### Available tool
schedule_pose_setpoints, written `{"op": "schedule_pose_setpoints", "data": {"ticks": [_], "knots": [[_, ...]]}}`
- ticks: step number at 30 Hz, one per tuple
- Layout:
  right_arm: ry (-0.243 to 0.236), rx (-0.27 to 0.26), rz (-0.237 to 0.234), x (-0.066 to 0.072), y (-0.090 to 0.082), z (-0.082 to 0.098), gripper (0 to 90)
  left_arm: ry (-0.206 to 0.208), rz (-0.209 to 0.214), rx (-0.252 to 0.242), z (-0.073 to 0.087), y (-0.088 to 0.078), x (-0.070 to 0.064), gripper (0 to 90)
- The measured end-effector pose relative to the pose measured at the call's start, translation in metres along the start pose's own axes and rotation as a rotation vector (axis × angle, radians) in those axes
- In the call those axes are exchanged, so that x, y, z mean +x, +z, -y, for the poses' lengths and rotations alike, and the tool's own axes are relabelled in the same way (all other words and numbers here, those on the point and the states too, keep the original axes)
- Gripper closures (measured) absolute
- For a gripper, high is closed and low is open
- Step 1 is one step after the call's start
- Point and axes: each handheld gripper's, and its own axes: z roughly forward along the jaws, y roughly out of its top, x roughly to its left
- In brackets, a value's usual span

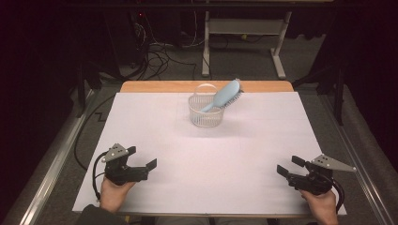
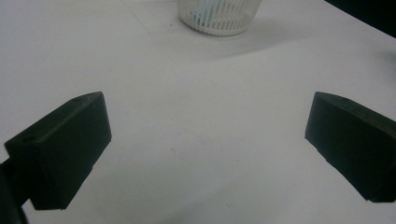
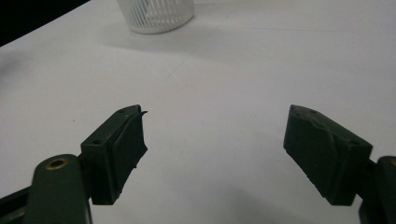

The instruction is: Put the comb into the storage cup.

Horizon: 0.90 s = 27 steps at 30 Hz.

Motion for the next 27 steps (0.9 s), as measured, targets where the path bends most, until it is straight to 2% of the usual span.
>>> {"op": "schedule_pose_setpoints", "data": {"ticks": [3, 8, 16, 27], "knots": [[0.006, -0.002, -0.005, 0.0005, -0.0007, 0.0015, 21.0, -0.001, -0.002, -0.001, 0.0007, -0.001, 0.0006, 0.0], [-0.016, 0.001, -0.002, 0.0043, -0.0003, 0.0027, 21.0, -0.002, -0.004, 0.001, 0.0014, -0.0015, 0.0009, 0.0], [0.002, -0.019, 0.0, 0.0015, -0.0027, 0.003, 20.9, -0.004, 0.0, 0.002, 0.0011, 0.0001, 0.0003, 0.0], [-0.004, -0.02, -0.003, 0.0017, -0.002, 0.0025, 20.9, -0.004, 0.006, 0.008, 0.0007, 0.002, 0.0006, 0.0]]}}
